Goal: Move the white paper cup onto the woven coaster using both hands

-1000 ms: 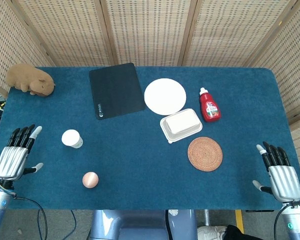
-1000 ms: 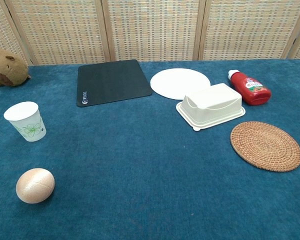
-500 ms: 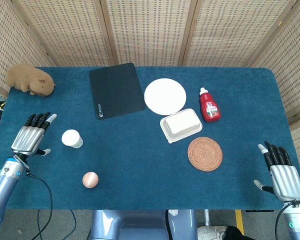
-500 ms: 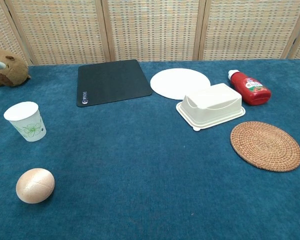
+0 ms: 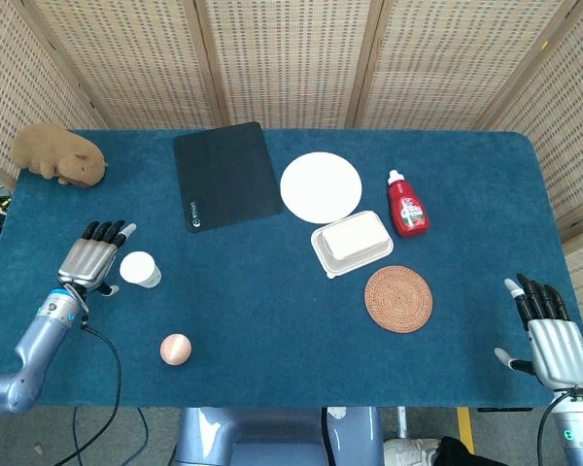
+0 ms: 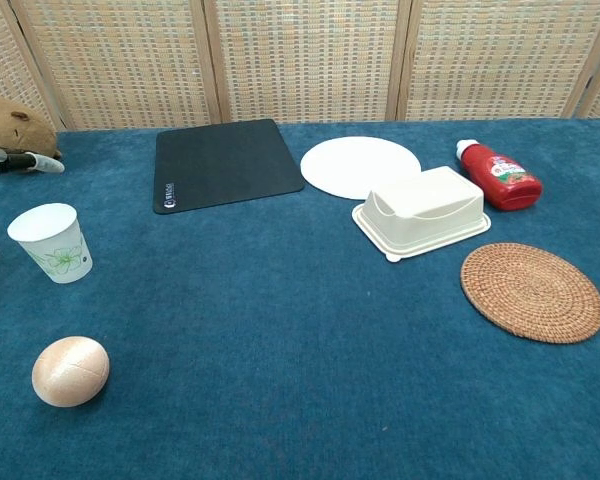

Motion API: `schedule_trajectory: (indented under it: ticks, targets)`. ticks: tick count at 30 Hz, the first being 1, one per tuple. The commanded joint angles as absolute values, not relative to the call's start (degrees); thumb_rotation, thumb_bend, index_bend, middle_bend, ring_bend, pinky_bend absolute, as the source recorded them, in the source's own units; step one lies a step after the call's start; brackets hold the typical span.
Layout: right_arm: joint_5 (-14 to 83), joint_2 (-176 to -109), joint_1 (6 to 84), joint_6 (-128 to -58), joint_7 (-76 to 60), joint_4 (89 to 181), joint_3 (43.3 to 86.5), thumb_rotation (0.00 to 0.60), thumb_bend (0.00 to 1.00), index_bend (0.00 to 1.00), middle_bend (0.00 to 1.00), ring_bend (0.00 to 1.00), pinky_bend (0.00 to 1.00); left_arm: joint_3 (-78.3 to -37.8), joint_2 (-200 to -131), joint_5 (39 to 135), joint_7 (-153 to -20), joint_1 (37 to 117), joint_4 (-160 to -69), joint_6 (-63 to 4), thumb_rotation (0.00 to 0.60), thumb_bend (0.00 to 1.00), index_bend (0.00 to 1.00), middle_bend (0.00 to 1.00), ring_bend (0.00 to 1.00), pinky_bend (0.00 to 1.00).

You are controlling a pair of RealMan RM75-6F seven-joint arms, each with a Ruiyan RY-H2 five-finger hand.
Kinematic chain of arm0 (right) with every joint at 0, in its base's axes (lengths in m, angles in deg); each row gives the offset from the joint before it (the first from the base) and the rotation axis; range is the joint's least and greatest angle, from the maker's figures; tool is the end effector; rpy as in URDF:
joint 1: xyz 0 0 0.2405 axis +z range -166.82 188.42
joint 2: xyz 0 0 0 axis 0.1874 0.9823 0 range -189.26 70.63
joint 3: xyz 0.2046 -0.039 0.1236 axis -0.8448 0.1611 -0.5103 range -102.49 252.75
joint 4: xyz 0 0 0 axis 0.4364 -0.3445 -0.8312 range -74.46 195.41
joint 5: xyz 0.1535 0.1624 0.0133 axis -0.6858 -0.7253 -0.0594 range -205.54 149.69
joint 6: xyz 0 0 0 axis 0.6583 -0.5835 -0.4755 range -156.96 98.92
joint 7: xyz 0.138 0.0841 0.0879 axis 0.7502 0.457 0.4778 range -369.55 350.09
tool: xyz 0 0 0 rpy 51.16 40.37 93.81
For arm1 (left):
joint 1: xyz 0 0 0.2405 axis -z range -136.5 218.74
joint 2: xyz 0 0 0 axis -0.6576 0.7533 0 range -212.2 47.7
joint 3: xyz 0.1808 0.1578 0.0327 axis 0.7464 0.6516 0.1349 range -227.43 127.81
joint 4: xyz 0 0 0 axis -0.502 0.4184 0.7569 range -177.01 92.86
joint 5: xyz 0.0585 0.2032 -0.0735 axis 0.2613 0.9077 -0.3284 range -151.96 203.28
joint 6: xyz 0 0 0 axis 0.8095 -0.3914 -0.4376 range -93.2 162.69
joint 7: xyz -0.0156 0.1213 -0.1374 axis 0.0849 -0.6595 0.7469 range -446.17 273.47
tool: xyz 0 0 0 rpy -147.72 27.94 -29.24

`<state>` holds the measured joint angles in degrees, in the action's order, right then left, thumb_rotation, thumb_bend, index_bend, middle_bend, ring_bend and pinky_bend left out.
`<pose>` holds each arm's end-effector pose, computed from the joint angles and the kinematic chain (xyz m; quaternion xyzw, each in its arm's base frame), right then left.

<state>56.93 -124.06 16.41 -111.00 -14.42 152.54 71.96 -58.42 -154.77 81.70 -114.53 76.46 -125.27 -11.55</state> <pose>-0.3073 -0.2261 0.1303 0.6147 -0.3794 0.3539 0.5941 -0.2640 0.3832 0.0433 -0.7431 -0.3652 -0.1859 0.5290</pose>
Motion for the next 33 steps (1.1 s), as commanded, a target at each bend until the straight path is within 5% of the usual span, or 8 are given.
schedule_trajectory:
  ticks: [1, 16, 24, 33]
  targets:
    - [56.79, -124.07, 16.45, -110.82, -14.31, 152.51, 71.97, 0.6, 0.01, 0.0, 0.0, 0.0, 0.0, -58.04, -155.88, 80.46, -115.93, 77.64, -124.6, -11.23, 0.6, 0.18, 0.0, 0.0, 0.0, 0.0]
    - [56.97, -123.92, 16.52, -110.69, -13.45, 152.36, 72.05, 0.6, 0.01, 0.0, 0.0, 0.0, 0.0, -56.61, -159.0, 77.78, -118.13, 79.86, -124.61, -12.28, 0.6, 0.25, 0.18, 0.0, 0.0, 0.0]
    - [56.99, -123.92, 16.54, -110.68, -13.49, 152.36, 72.06, 0.6, 0.01, 0.0, 0.0, 0.0, 0.0, -55.83, -159.93, 78.26, -117.49, 79.99, -124.45, -13.48, 0.6, 0.28, 0.41, 0.0, 0.0, 0.0]
    - [57.15, -123.89, 16.5, -110.88, -13.27, 152.44, 72.07, 0.6, 0.01, 0.0, 0.0, 0.0, 0.0, -55.25, -159.47, 79.25, -116.32, 79.93, -125.44, -14.62, 0.6, 0.29, 0.42, 0.0, 0.0, 0.0]
